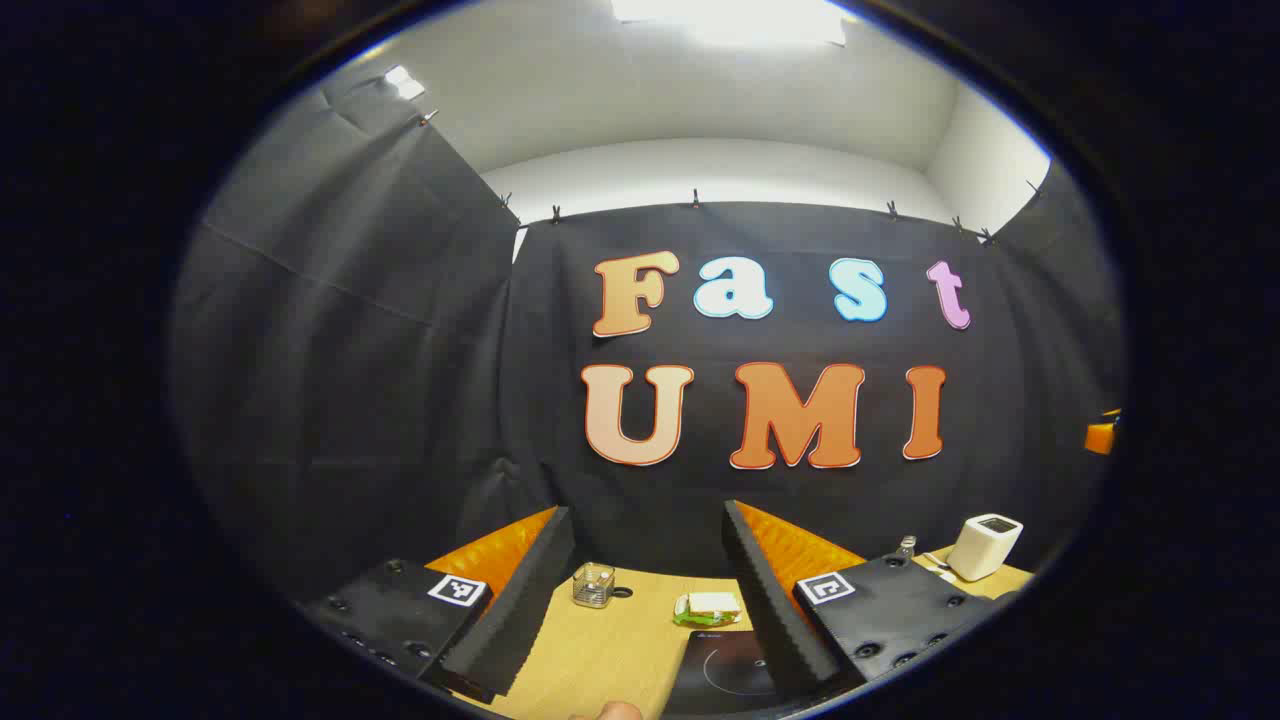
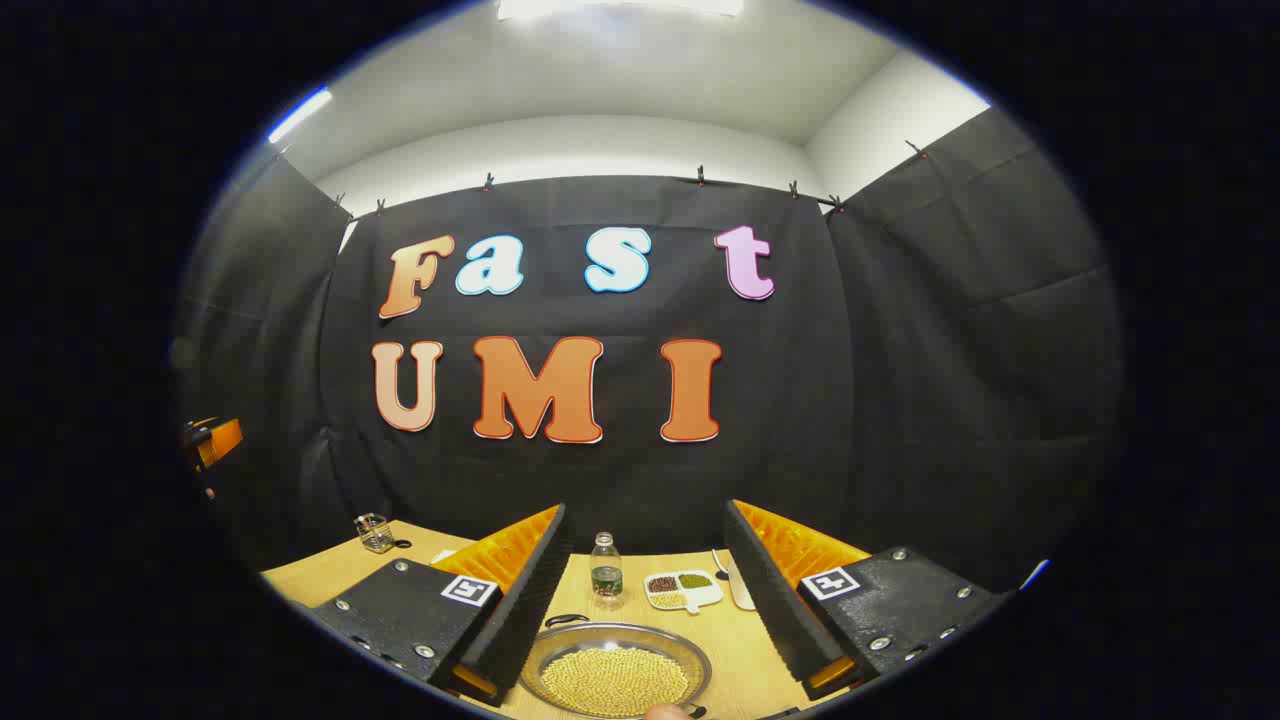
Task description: First push the handle of the pot to place it horizontally, then grasp the pot with both hands and set it on the induction cooktop.
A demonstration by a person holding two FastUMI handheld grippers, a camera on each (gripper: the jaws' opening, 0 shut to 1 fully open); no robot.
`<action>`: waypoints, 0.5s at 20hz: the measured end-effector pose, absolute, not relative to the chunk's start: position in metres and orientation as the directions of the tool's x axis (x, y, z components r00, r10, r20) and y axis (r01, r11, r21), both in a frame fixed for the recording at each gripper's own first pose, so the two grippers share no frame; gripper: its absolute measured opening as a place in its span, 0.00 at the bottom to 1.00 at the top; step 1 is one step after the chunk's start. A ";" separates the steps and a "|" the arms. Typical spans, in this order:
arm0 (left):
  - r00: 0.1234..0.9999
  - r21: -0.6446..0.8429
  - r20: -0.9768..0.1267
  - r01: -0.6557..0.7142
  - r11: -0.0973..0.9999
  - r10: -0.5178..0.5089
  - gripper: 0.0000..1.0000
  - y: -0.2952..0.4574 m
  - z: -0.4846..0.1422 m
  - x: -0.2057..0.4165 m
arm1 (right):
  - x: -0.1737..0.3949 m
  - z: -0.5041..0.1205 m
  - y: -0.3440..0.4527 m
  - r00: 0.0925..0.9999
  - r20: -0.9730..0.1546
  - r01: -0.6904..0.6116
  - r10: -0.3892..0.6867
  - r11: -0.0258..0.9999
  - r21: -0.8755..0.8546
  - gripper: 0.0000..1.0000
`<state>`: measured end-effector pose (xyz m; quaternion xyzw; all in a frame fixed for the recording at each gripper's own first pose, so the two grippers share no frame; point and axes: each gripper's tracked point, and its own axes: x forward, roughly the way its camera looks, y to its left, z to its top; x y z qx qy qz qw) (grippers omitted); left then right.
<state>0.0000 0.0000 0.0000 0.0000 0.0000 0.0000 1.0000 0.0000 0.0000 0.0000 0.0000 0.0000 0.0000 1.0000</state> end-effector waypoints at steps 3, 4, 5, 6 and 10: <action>1.000 0.000 -0.001 0.020 1.000 -0.020 0.97 -0.001 0.002 -0.001 | 0.000 -0.003 -0.004 1.000 -0.015 0.003 -0.003 1.000 -0.002 0.95; 1.000 -0.002 0.001 0.025 1.000 -0.025 0.98 -0.002 0.003 -0.001 | 0.002 -0.004 -0.006 1.000 -0.018 0.007 -0.007 1.000 -0.001 0.95; 0.999 -0.005 -0.003 0.034 0.999 -0.034 0.98 -0.003 0.003 -0.001 | 0.003 -0.005 -0.007 1.000 -0.022 0.009 -0.009 1.000 0.002 0.95; 0.999 -0.011 -0.008 0.045 0.999 -0.045 0.98 -0.005 0.002 -0.001 | 0.003 -0.006 -0.008 1.000 -0.024 0.009 -0.009 1.000 0.005 1.00; 0.998 -0.004 -0.024 0.060 0.998 -0.060 0.98 -0.014 0.000 0.004 | 0.009 -0.008 -0.011 1.000 -0.026 0.013 -0.013 1.000 0.000 0.95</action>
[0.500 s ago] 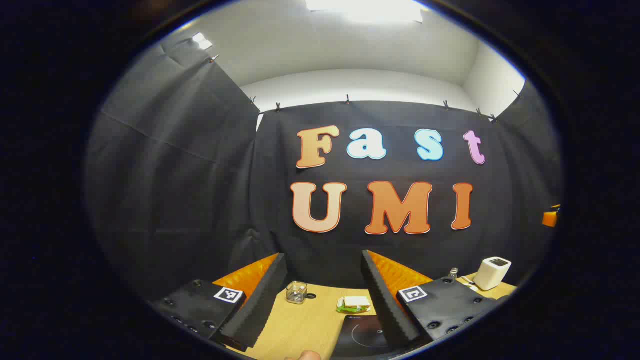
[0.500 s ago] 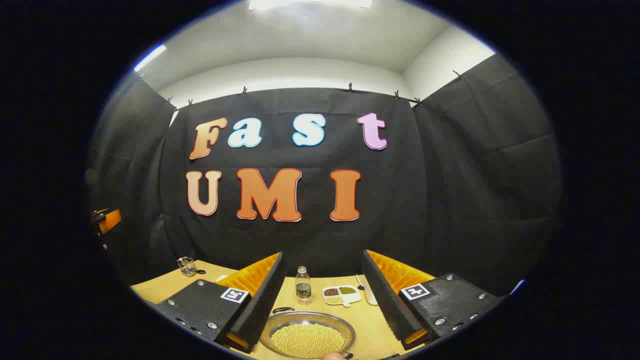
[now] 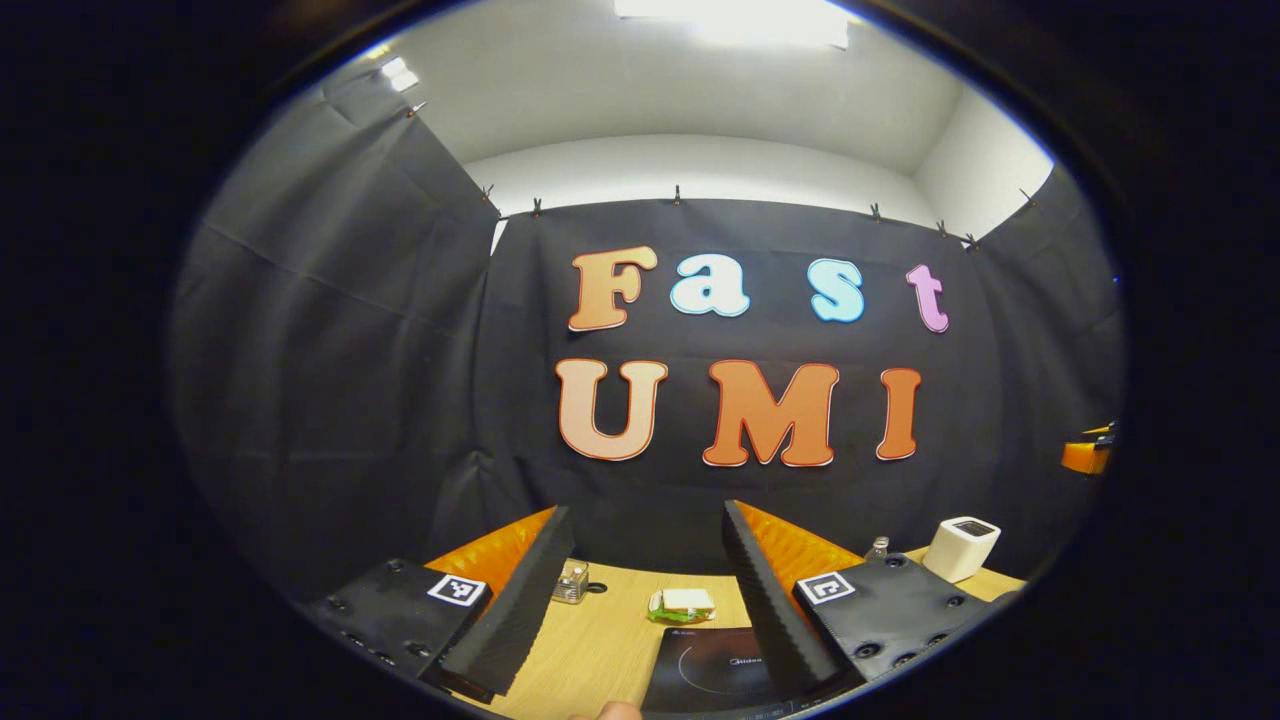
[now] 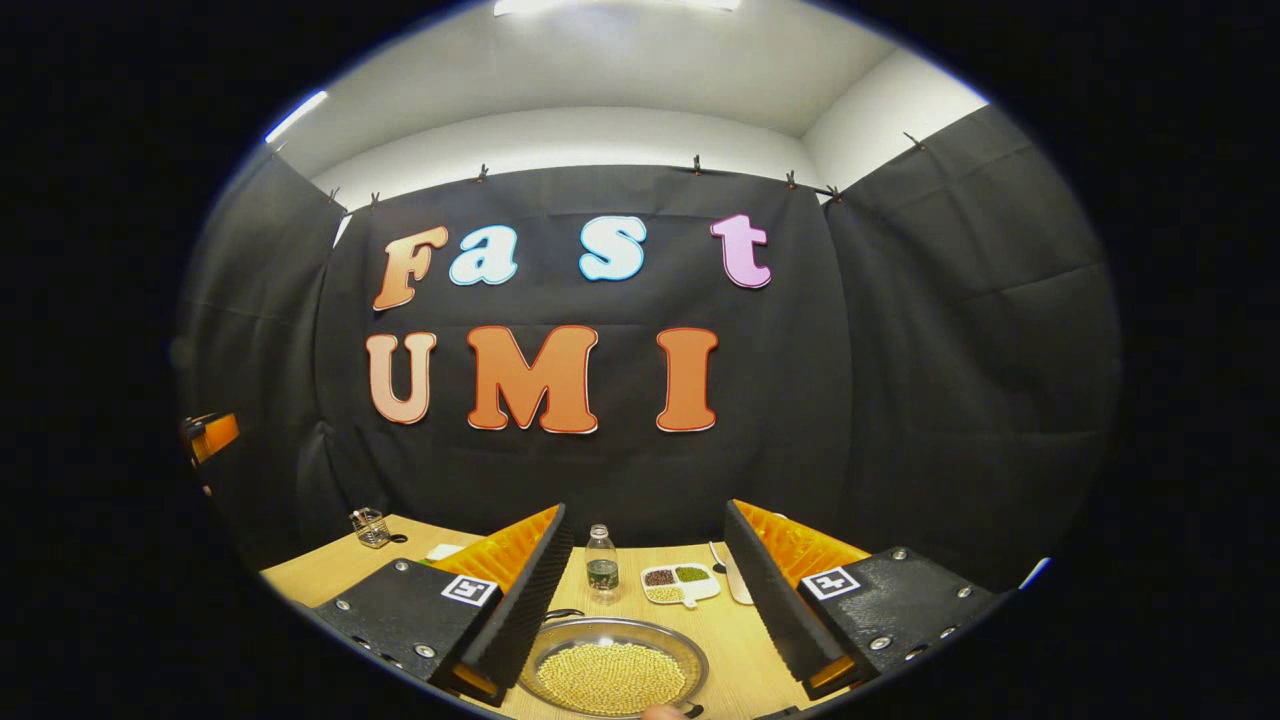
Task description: First push the handle of the pot to place it horizontally, then grasp the pot with both hands and set it on the induction cooktop.
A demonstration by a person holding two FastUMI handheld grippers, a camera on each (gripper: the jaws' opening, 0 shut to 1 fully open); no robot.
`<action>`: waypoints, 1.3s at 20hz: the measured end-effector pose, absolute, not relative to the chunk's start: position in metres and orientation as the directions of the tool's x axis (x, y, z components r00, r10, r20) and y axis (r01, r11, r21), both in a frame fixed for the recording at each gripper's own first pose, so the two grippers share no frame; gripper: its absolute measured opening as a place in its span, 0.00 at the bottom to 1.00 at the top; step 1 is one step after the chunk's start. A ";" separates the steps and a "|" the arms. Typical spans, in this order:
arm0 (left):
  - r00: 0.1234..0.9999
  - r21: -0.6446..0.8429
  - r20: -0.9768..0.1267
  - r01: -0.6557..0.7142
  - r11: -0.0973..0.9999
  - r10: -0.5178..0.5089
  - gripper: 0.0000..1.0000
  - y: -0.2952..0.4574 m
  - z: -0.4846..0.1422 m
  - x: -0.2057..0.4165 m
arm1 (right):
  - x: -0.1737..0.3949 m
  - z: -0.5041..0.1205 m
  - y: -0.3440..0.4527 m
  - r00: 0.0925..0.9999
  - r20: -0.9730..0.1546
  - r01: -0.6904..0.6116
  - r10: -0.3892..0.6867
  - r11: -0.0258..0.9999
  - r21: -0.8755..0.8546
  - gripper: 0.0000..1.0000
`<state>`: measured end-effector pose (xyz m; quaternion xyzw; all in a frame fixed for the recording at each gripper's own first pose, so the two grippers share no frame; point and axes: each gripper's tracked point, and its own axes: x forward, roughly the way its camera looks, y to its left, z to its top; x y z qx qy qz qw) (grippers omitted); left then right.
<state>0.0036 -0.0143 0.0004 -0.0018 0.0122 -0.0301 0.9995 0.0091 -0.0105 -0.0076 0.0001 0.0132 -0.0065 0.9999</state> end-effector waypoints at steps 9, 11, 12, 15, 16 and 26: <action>0.994 -0.015 -0.057 0.089 0.996 -0.089 0.98 -0.023 -0.009 0.008 | 0.027 -0.030 -0.006 0.997 -0.079 -0.005 0.006 1.000 0.015 1.00; 0.995 -0.006 -0.048 0.086 0.996 -0.087 0.98 -0.023 -0.005 0.008 | 0.029 -0.032 -0.007 0.996 -0.087 -0.005 0.007 1.000 0.022 0.88; 0.996 -0.002 -0.043 0.084 0.996 -0.084 0.98 -0.023 -0.003 0.009 | 0.030 -0.033 -0.006 0.996 -0.087 -0.008 0.010 1.000 0.020 0.96; 0.996 0.004 -0.039 0.082 0.997 -0.082 0.98 -0.023 -0.002 0.007 | 0.028 -0.035 -0.004 0.996 -0.083 -0.021 0.022 1.000 0.013 0.84; 0.996 0.003 -0.039 0.083 0.997 -0.083 0.97 -0.023 -0.002 0.007 | 0.027 -0.036 -0.002 0.996 -0.083 -0.030 0.031 0.999 0.017 0.72; 0.995 0.001 -0.043 0.086 0.996 -0.085 0.98 -0.025 -0.001 0.003 | 0.018 -0.063 -0.004 0.988 -0.144 -0.050 0.054 0.998 0.029 0.13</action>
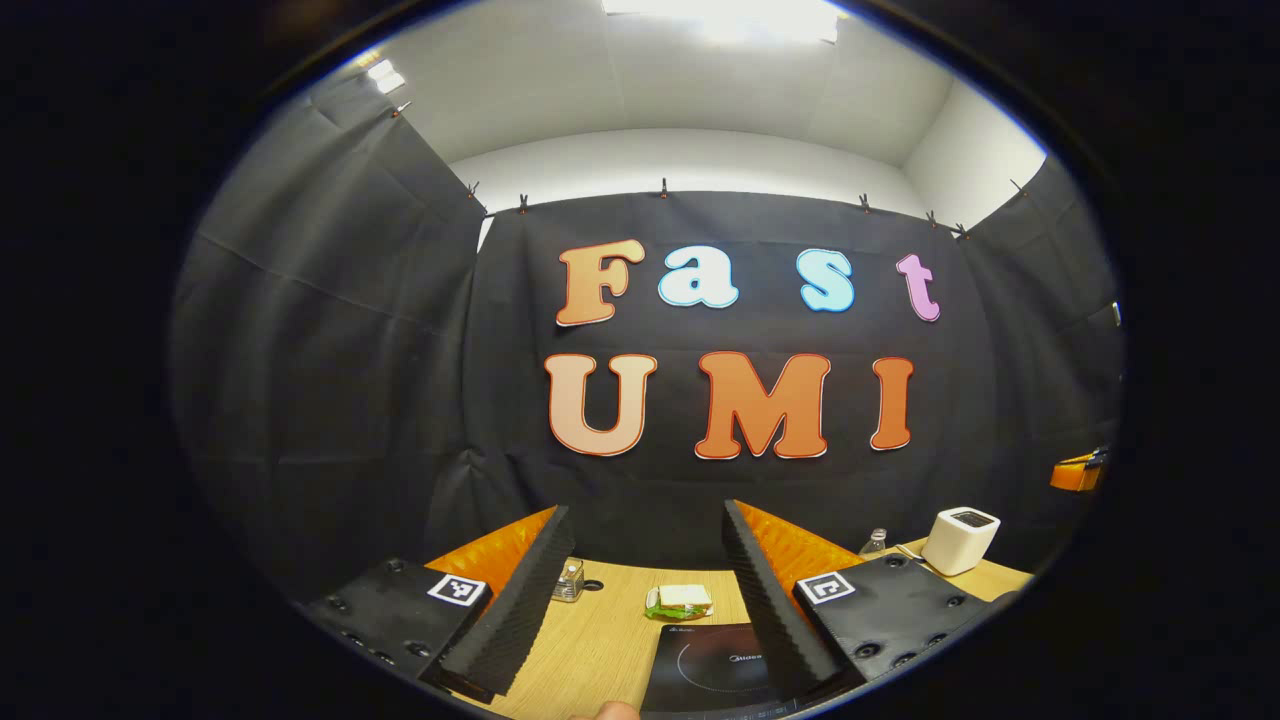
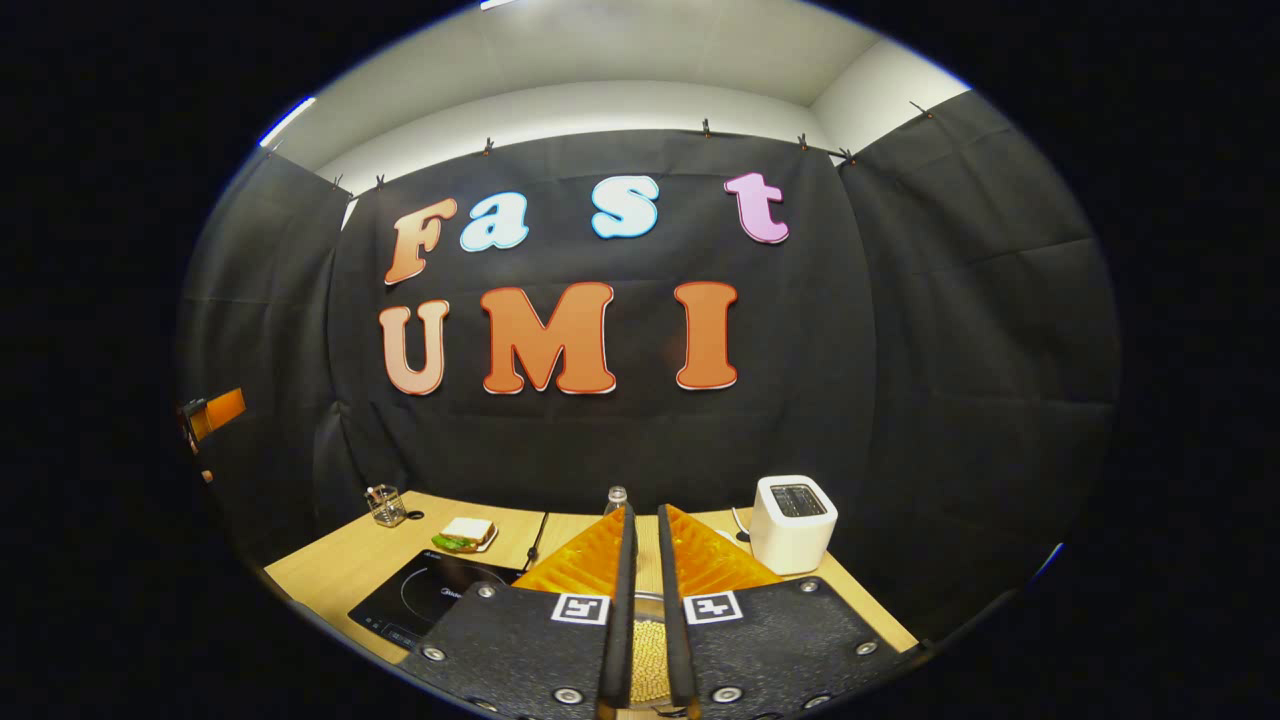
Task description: First push the handle of the pot to place it horizontally, then grasp the pot with both hands and set it on the induction cooktop.
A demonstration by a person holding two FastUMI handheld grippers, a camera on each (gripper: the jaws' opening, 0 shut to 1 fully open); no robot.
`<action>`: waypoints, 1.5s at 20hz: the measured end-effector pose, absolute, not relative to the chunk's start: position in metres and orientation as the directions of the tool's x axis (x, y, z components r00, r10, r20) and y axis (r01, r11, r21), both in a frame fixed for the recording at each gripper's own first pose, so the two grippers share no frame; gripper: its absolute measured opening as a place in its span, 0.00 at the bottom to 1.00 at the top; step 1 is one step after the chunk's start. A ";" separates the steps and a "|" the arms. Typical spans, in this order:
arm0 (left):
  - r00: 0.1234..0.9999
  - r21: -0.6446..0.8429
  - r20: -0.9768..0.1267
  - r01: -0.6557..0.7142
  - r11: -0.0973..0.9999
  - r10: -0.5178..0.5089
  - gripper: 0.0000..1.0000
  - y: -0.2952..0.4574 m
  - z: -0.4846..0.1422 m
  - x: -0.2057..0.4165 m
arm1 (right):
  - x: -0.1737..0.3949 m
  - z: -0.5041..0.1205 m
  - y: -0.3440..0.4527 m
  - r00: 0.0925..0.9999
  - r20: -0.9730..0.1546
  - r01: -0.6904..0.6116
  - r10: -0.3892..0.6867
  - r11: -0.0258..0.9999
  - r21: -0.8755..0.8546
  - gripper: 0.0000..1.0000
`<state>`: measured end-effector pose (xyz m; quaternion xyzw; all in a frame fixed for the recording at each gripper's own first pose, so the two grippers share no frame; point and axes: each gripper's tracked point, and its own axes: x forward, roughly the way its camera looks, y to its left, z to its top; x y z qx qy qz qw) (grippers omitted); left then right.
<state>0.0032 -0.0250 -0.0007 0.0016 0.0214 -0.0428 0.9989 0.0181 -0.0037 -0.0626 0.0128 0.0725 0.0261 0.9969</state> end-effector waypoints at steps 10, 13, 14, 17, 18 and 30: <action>0.995 -0.014 -0.061 0.078 0.997 -0.079 0.98 -0.019 -0.007 0.002 | -0.003 -0.125 0.007 0.959 -0.271 -0.090 0.087 0.996 0.001 0.00; 0.995 -0.016 -0.063 0.073 0.997 -0.074 0.98 -0.017 -0.007 0.001 | -0.012 -0.151 0.009 0.938 -0.328 -0.112 0.108 0.994 0.008 0.00; 0.996 -0.016 -0.063 0.070 0.997 -0.071 0.98 -0.016 -0.008 0.001 | -0.016 -0.160 0.009 0.930 -0.350 -0.114 0.110 0.993 0.010 0.00; 0.996 -0.011 -0.063 0.064 0.998 -0.065 0.98 -0.014 -0.010 0.000 | -0.024 -0.186 0.005 0.910 -0.401 -0.111 0.107 0.994 0.012 0.00; 0.996 -0.013 -0.066 0.066 0.998 -0.067 0.98 -0.014 -0.011 0.001 | -0.026 -0.195 0.004 0.903 -0.417 -0.107 0.102 0.994 0.013 0.00; 0.994 -0.001 -0.067 0.084 0.997 -0.083 0.99 -0.021 -0.013 -0.003 | -0.072 -0.299 0.015 0.769 -0.623 -0.131 0.146 0.989 0.071 0.00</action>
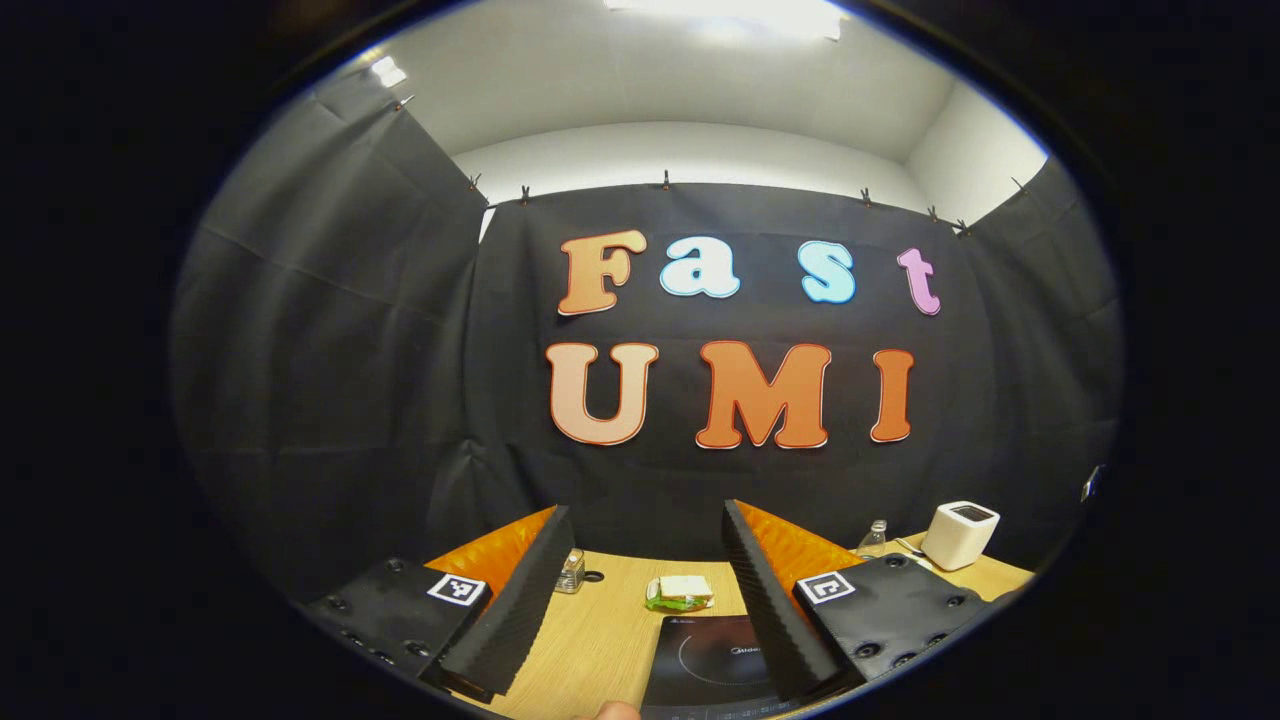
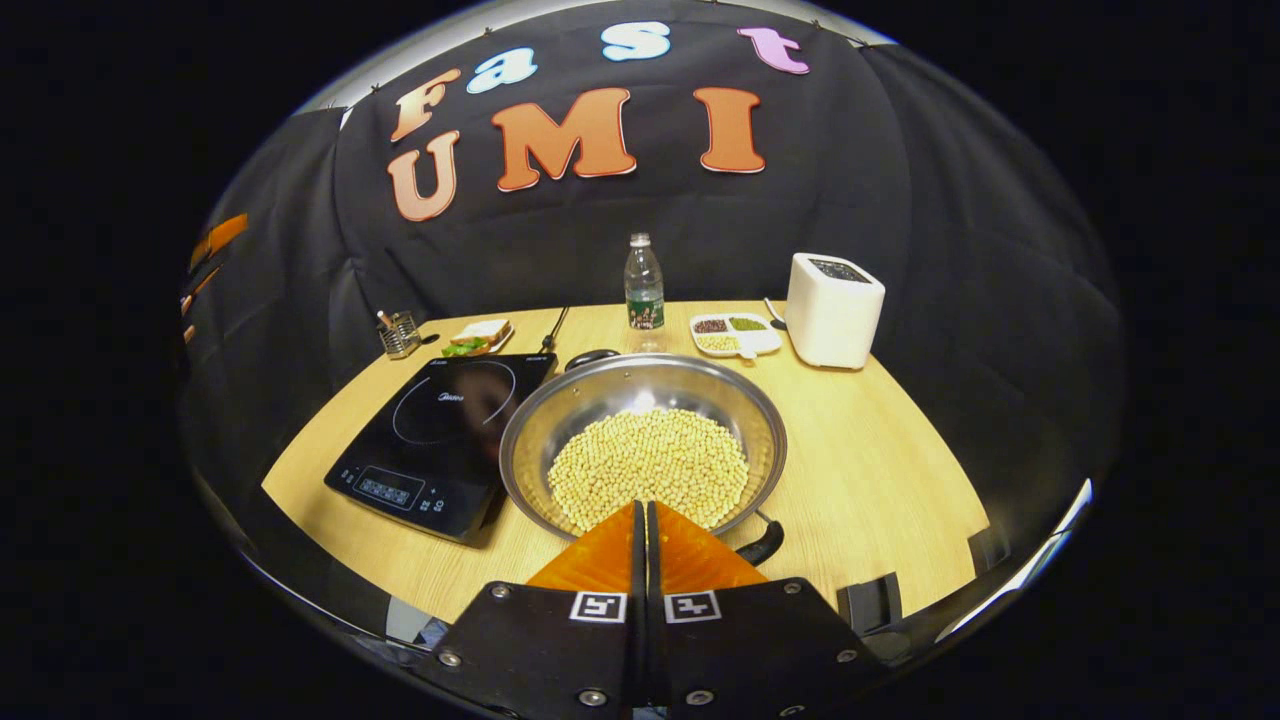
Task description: First push the handle of the pot to place it horizontally, then grasp the pot with both hands and set it on the induction cooktop.
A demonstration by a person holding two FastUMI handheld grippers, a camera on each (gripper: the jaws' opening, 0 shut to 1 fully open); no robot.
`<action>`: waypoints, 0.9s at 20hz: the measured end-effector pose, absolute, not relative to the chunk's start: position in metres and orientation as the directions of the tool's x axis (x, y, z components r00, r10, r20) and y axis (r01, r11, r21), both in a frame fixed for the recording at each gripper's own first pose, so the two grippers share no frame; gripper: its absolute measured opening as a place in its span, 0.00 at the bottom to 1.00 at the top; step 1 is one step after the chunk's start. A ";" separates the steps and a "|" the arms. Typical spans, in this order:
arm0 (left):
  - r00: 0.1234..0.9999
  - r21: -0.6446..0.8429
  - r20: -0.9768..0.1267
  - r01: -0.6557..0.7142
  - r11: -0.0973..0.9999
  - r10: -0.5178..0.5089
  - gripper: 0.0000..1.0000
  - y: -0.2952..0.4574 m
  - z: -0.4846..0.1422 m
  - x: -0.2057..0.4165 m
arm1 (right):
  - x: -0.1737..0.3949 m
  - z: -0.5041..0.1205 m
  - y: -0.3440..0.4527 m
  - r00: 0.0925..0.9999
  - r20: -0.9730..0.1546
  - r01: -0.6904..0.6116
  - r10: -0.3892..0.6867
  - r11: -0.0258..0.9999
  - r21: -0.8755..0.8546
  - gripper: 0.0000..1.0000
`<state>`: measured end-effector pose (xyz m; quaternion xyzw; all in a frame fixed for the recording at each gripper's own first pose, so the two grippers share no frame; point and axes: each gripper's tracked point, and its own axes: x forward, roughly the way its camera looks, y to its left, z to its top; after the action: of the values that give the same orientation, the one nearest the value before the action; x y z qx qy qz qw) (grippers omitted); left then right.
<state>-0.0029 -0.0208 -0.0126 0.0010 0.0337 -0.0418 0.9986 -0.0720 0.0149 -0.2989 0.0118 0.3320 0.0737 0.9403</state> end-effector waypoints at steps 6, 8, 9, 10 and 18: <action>0.994 -0.004 -0.071 0.083 0.997 -0.083 0.98 -0.019 -0.015 -0.004 | -0.085 -0.336 0.012 0.712 -0.687 -0.117 0.141 0.990 0.082 0.00; 0.994 -0.004 -0.074 0.083 0.997 -0.083 0.98 -0.020 -0.017 -0.004 | -0.091 -0.345 0.014 0.693 -0.706 -0.115 0.147 0.989 0.092 0.00; 0.994 -0.003 -0.076 0.084 0.996 -0.084 0.98 -0.020 -0.017 -0.005 | -0.091 -0.350 0.014 0.684 -0.714 -0.114 0.147 0.989 0.094 0.00; 0.994 0.000 -0.077 0.084 0.996 -0.083 0.98 -0.020 -0.018 -0.004 | -0.091 -0.355 0.014 0.677 -0.722 -0.112 0.144 0.989 0.092 0.00; 0.994 0.011 -0.082 0.074 0.997 -0.072 0.98 -0.015 -0.020 -0.005 | -0.092 -0.381 0.013 0.639 -0.761 -0.094 0.113 0.993 0.069 0.00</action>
<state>-0.0045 -0.0151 -0.0195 0.0071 0.0406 -0.0366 0.9985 -0.0925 0.0128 -0.3810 0.0118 0.4211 0.0572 0.9051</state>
